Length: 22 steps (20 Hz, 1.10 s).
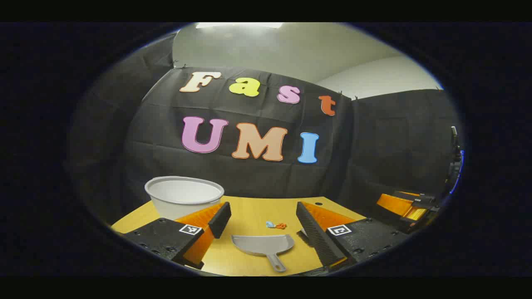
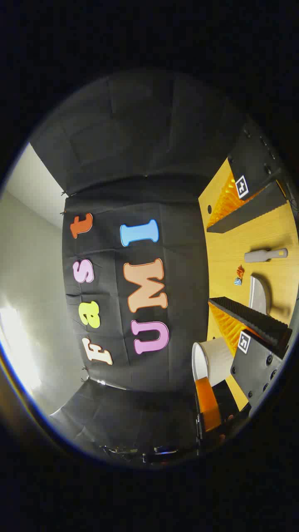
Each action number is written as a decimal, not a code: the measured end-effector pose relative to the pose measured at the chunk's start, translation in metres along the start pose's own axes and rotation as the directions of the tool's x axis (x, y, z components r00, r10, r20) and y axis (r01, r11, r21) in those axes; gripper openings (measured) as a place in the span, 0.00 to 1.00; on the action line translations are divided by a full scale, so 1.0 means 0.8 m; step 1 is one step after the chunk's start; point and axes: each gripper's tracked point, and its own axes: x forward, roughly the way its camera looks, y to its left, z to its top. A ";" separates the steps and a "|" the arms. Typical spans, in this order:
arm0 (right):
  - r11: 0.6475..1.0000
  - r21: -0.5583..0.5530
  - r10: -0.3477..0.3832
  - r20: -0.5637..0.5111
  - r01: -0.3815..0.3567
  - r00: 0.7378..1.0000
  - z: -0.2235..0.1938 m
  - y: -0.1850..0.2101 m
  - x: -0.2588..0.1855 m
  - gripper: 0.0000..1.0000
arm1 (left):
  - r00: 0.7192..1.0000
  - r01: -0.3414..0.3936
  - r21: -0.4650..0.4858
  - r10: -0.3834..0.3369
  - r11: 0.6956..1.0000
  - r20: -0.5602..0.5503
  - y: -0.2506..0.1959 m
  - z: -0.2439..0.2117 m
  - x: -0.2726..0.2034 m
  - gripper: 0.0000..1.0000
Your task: Pick up the small broom and dustpan from the desktop, sweep the trash into the dustpan with the broom, and then empty the trash into the garbage bin.
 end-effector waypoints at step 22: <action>1.000 -0.013 -0.021 -0.015 0.021 1.000 0.004 -0.013 0.006 0.99 | 1.000 -0.021 -0.048 0.021 0.999 0.000 0.022 0.006 -0.003 0.93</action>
